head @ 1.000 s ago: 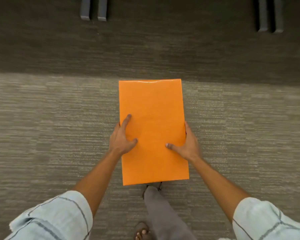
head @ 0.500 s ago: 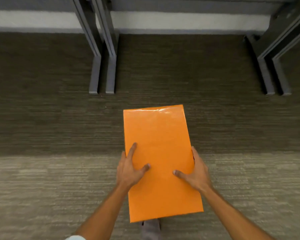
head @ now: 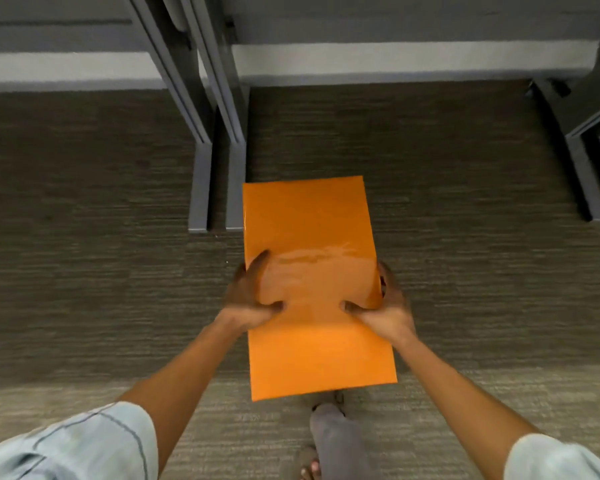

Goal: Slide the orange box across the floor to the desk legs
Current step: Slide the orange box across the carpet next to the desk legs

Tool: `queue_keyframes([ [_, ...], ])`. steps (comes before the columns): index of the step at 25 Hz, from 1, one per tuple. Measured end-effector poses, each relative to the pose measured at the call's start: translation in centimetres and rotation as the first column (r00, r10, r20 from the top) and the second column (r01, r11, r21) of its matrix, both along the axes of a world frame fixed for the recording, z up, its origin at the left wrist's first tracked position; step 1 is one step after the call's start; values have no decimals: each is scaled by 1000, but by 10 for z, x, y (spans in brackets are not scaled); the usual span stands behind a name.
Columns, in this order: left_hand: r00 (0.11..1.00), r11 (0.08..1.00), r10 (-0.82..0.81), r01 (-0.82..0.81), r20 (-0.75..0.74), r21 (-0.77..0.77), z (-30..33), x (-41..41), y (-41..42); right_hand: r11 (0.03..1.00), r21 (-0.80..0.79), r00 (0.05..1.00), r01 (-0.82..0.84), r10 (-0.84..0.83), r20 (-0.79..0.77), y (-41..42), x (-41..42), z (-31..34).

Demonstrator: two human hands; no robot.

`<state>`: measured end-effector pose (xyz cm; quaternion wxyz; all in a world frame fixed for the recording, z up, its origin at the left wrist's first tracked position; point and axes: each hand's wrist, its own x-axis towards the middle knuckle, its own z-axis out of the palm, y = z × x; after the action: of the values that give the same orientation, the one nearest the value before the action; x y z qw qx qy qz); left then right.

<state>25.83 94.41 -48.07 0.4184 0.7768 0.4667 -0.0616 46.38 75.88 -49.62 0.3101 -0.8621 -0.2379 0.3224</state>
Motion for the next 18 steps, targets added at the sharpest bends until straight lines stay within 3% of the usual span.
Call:
queue_keyframes([
  [6,987,995,84,-76,137,-64,-24,17,63,997,66,999,-29,26,42,61,18,-14],
  [18,968,995,100,-90,230,-52,-210,40,161,998,39,995,-58,54,89,142,41,-174],
])
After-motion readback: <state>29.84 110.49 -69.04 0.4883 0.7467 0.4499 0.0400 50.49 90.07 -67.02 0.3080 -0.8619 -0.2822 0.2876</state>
